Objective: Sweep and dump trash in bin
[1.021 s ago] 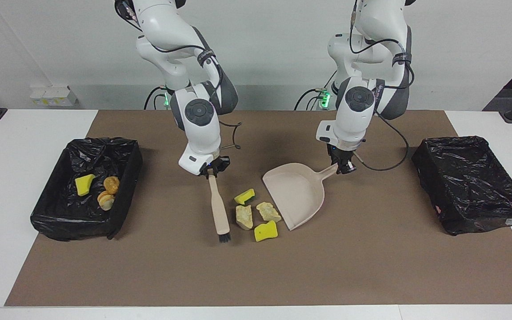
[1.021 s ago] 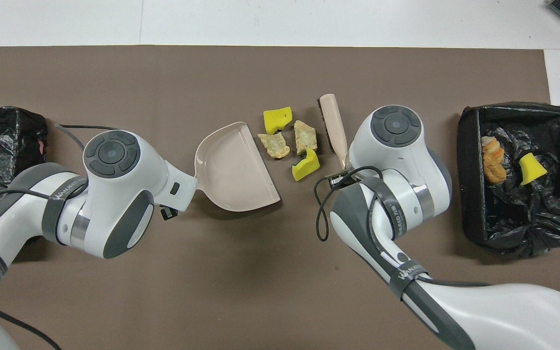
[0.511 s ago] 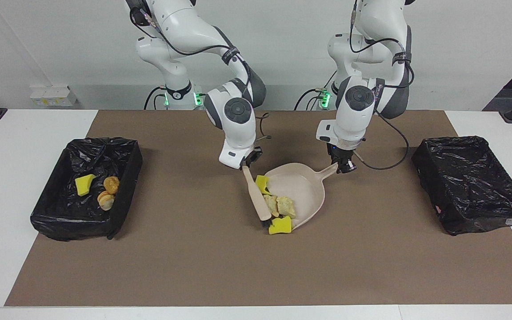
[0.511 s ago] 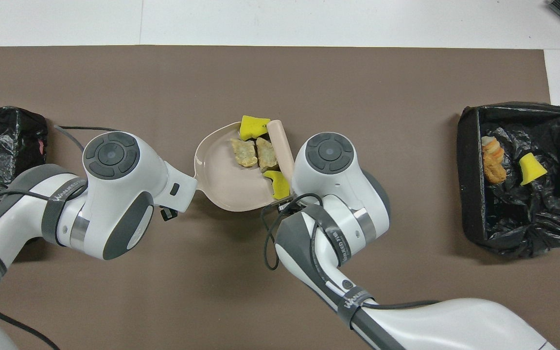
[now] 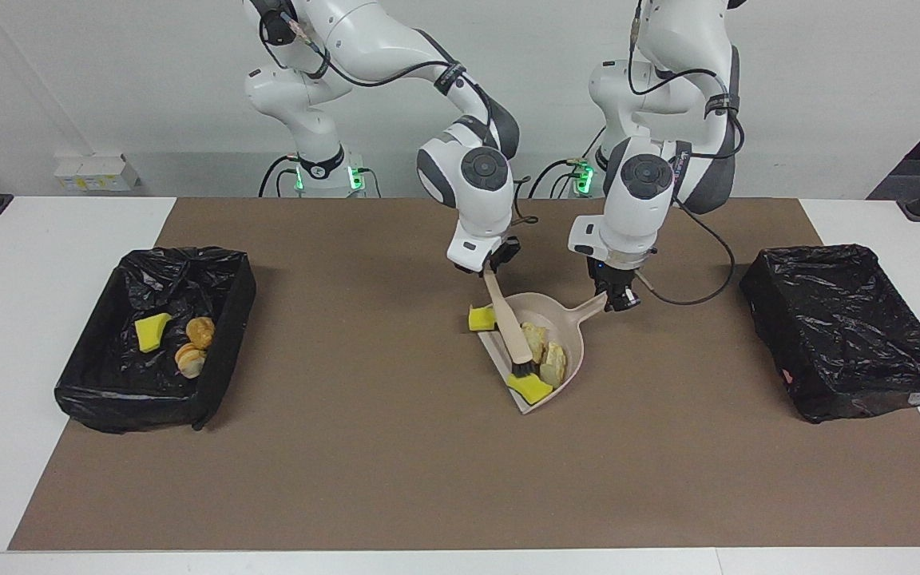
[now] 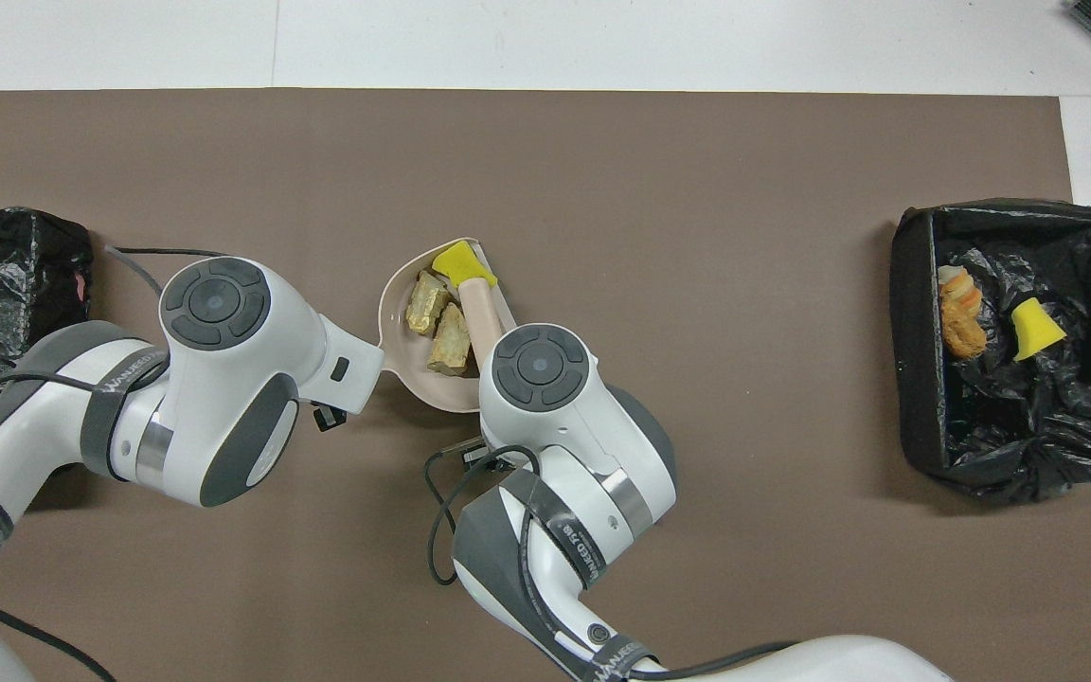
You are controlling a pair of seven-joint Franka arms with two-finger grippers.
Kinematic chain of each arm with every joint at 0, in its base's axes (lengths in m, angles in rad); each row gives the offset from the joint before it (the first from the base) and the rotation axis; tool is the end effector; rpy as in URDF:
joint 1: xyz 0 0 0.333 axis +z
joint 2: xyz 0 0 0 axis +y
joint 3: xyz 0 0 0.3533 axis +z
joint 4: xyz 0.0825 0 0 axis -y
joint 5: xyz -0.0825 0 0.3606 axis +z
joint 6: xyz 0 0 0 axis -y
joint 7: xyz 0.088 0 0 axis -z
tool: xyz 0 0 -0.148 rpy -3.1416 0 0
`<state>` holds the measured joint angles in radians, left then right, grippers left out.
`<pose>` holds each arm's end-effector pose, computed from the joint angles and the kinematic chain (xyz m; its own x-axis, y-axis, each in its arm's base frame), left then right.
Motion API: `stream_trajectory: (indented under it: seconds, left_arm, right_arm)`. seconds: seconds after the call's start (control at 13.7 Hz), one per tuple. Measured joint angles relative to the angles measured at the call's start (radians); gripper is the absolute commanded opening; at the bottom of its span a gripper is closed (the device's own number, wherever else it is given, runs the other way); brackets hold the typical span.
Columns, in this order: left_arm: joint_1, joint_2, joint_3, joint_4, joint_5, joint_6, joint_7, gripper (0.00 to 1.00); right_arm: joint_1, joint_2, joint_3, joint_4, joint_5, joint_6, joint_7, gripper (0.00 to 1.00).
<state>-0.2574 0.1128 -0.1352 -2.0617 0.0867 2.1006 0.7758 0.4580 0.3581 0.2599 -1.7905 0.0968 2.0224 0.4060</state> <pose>0.5044 -0.1997 0.3846 0.3467 -0.9335 -0.0920 -0.9370 -0.3491 0.0115 0.4665 0.4038 0.3572 0.9500 0.2567 -0.1777 0.2401 -0.9645 -0.1096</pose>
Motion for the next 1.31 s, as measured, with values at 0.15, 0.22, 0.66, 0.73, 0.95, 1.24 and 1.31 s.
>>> stream_trajectory:
  seconds: [0.15,0.22,0.66,0.73,0.95,1.24,1.31]
  left_arm:
    - [0.0,0.0,0.0,0.0,-0.002,0.0,0.0,0.0]
    - [0.0,0.0,0.0,0.0,-0.003,0.0,0.0,0.0]
    - [0.0,0.0,0.0,0.0,-0.007,0.0,0.0,0.0]
    - [0.0,-0.001,0.0,0.0,-0.007,0.0,0.0,0.0]
    - [0.0,-0.001,0.0,0.0,-0.008,0.0,0.0,0.0]
    - [0.0,-0.001,0.0,0.0,-0.008,0.0,0.0,0.0]
    - [0.0,-0.001,0.0,0.0,-0.008,0.0,0.0,0.0]
  right_arm:
    - [-0.006,-0.015,-0.002,0.02,0.0,-0.059,0.0,0.0]
    - [-0.009,-0.03,-0.005,0.034,0.001,-0.101,0.0,0.0]
    - [-0.012,-0.144,-0.008,0.051,0.039,-0.216,0.0,0.0]
    - [-0.016,-0.156,-0.009,0.052,0.039,-0.216,0.0,0.0]
    - [-0.063,-0.187,-0.013,0.052,0.037,-0.228,-0.022,0.0]
    - [-0.172,-0.191,-0.019,0.032,0.034,-0.231,-0.142,0.0]
    - [-0.213,-0.19,-0.021,0.012,0.026,-0.229,-0.173,0.0]
